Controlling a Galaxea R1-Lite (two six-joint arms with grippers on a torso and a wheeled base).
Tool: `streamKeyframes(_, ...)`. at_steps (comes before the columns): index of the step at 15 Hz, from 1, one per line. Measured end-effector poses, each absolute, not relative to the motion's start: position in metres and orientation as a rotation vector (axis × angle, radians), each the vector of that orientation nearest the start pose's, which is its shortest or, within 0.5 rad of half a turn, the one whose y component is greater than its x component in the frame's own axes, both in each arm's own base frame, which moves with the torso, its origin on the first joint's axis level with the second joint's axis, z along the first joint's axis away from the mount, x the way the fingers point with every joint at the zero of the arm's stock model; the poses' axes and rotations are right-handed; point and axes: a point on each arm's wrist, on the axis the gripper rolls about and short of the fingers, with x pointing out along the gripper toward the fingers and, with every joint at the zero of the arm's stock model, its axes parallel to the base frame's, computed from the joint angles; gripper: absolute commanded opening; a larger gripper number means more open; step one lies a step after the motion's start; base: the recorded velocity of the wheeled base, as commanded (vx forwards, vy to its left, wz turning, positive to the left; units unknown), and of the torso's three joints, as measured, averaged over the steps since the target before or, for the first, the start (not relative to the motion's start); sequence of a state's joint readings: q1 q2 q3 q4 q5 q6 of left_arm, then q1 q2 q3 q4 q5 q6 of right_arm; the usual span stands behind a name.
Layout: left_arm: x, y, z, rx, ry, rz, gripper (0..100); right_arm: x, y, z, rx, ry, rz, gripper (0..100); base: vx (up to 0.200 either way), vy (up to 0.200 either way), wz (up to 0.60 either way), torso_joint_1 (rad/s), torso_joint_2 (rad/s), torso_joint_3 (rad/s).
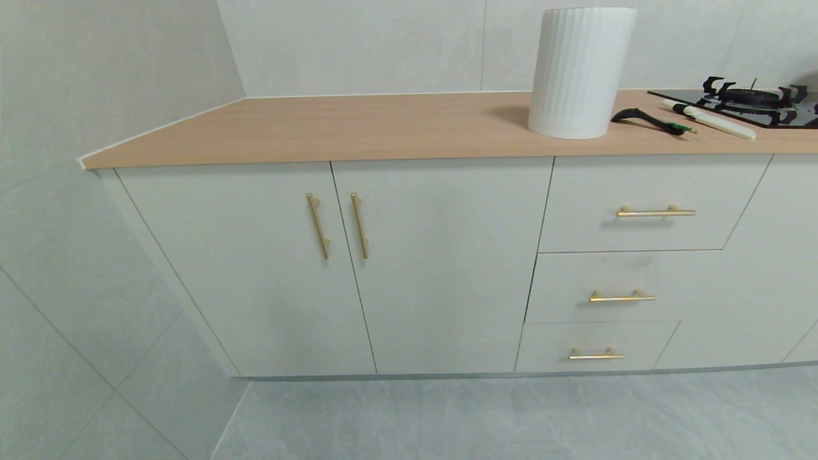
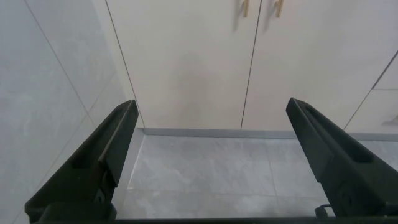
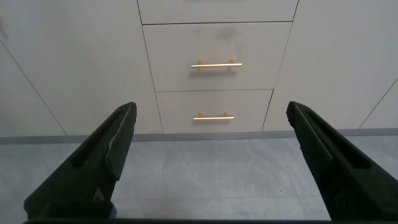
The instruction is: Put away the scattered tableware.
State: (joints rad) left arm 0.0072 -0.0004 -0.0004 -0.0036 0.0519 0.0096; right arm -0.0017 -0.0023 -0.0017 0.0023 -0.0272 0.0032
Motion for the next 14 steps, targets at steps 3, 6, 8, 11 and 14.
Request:
streamKeyframes(3,-0.0229,0.0010,0.0759,0.011,-0.004,0.059,100,-0.0231,-0.0006,0.0757,0.003,-0.002,-0.029,100,-0.133,-0.133,0.00,0.006,0.00,0.003)
streamKeyframes(6,-0.0229,0.0010,0.0758,0.010,-0.003,0.060,100,-0.0231,-0.0006,0.0756,0.003,0.000,-0.030,100,-0.200,-0.200,0.00,0.006,0.00,0.001)
streamKeyframes(8,-0.0229,0.0010,0.0758,0.010,-0.003,0.060,100,-0.0231,-0.0006,0.0756,0.003,-0.001,-0.028,100,-0.200,-0.200,0.00,0.000,0.00,0.000)
streamKeyframes(11,-0.0229,0.0010,0.0759,0.007,-0.004,0.060,100,-0.0231,-0.0006,0.0756,0.003,0.000,-0.029,100,0.000,-0.133,0.00,0.005,0.00,0.002)
streamKeyframes(14,-0.0229,0.0010,0.0759,0.007,-0.004,0.059,100,-0.0231,-0.0006,0.0756,0.004,0.000,-0.029,100,0.000,0.000,0.00,0.000,0.00,0.000)
